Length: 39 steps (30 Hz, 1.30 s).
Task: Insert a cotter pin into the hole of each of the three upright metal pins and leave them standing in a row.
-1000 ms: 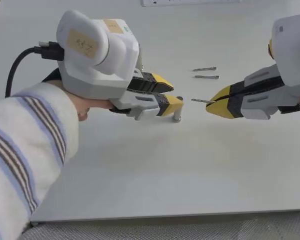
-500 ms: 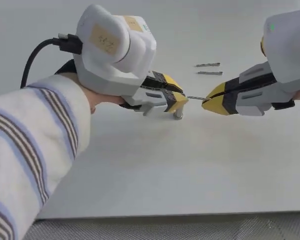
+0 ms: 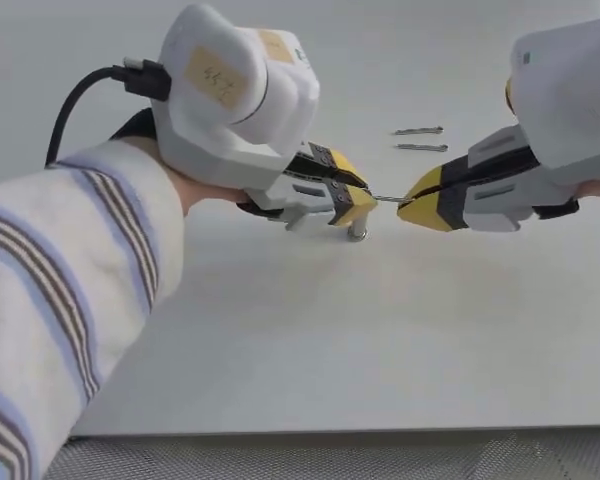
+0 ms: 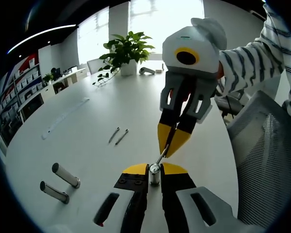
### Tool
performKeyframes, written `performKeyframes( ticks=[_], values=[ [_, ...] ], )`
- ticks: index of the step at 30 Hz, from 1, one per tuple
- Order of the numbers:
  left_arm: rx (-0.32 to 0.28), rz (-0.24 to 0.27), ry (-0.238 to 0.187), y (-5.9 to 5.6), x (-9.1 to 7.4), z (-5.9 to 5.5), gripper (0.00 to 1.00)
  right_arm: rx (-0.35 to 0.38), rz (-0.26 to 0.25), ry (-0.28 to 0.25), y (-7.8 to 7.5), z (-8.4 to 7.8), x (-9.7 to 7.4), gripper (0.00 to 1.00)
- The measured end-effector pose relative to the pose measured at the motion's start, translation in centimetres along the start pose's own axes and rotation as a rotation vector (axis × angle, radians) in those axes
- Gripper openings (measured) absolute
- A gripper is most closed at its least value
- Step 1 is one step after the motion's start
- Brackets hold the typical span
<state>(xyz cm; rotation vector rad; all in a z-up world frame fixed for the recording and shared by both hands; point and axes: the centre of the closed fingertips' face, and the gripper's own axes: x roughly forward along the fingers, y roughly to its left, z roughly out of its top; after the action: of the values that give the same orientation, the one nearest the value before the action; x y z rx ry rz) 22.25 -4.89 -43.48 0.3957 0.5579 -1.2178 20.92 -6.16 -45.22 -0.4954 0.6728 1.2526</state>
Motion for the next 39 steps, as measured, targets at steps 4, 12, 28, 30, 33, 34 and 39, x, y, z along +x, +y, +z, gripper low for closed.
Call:
performKeyframes(
  ticks=[4, 12, 28, 30, 33, 34, 39],
  values=[
    [0.007, -0.001, 0.004, 0.1, 0.1, 0.0, 0.05, -0.011, -0.002, 0.005, -0.1, 0.2, 0.1, 0.0],
    [-0.015, 0.003, 0.001, 0.2, 0.2, 0.0, 0.05, -0.037, -0.006, 0.002, -0.4, 0.4, 0.1, 0.0],
    [-0.012, 0.016, 0.004, 0.0, 0.3, 0.0, 0.05, -0.05, 0.006, -0.022, -0.6, 0.7, 1.2, 0.0],
    [-0.013, 0.015, 0.003, 0.0, 0.3, 0.0, 0.05, -0.046, 0.009, -0.028, -0.5, 0.9, 1.4, 0.0],
    [-0.011, 0.02, 0.002, -0.1, 0.3, 0.0, 0.05, -0.052, 0.013, -0.037, -0.4, 1.2, 1.7, 0.0],
    [-0.01, 0.021, 0.001, -0.1, 0.3, 0.0, 0.05, -0.053, 0.015, -0.038, -0.4, 1.2, 1.8, 0.0],
    [-0.015, 0.023, 0.003, -0.2, 0.2, -0.1, 0.05, -0.096, 0.027, -0.054, -0.1, 1.2, 1.9, 0.0]
  ],
)
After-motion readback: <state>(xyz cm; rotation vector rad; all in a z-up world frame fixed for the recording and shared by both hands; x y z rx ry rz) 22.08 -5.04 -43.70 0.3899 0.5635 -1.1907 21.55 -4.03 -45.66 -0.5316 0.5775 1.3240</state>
